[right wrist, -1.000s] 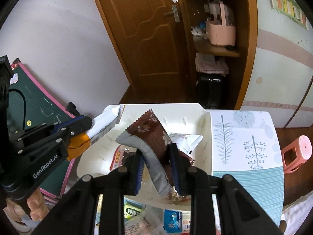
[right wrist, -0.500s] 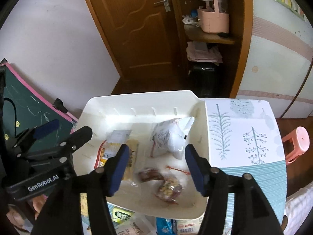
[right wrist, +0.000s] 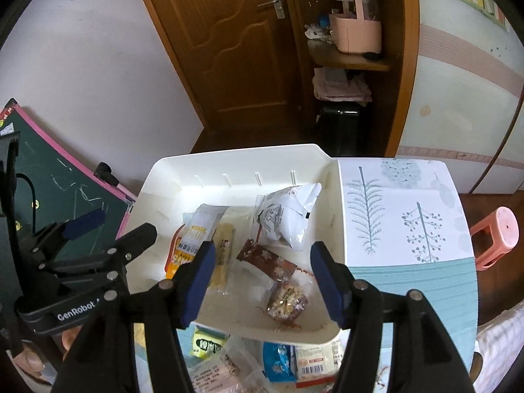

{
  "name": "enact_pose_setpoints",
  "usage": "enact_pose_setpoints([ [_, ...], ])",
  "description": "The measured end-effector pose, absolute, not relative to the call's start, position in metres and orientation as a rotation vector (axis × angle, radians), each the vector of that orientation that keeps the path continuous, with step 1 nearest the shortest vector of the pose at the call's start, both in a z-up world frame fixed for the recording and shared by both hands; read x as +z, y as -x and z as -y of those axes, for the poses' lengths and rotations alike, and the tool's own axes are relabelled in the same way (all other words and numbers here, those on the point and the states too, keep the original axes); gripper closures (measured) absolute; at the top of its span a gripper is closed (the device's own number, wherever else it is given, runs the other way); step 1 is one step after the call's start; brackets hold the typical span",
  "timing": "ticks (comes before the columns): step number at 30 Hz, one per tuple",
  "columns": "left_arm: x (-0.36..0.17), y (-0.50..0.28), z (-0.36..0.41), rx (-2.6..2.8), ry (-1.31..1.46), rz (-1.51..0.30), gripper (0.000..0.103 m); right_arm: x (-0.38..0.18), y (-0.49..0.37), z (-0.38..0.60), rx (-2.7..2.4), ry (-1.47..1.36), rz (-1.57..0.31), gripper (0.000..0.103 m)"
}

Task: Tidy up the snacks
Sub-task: 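Carry both snacks over the white bin and release them inside, then withdraw both grippers from the bin over the remaining snacks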

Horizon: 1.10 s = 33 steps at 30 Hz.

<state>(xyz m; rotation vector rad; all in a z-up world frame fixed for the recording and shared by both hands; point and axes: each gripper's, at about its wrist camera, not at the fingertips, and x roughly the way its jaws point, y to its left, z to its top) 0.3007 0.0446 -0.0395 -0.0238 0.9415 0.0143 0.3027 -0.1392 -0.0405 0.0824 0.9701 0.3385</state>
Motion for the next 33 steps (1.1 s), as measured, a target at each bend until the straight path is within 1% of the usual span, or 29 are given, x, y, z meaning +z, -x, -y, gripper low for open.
enact_pose_setpoints([
  [17,0.007,-0.222,-0.05,-0.006,0.008,-0.895,0.015,-0.001,-0.23,0.149,0.358,-0.053,-0.901,0.042],
  [21,0.013,-0.201,-0.047,-0.025,-0.004,-0.886,0.015,-0.001,-0.21,0.15,0.373,-0.035,-0.893,0.041],
  [23,0.014,-0.191,-0.046,-0.037,-0.007,-0.884,0.015,-0.003,-0.2,0.15,0.375,-0.022,-0.891,0.038],
  [26,0.014,-0.177,-0.044,-0.057,-0.008,-0.883,0.015,-0.008,-0.186,0.152,0.377,-0.02,-0.891,0.037],
  [33,-0.001,-0.146,-0.047,-0.083,0.007,-0.895,0.015,-0.024,-0.155,0.158,0.378,-0.008,-0.906,0.035],
])
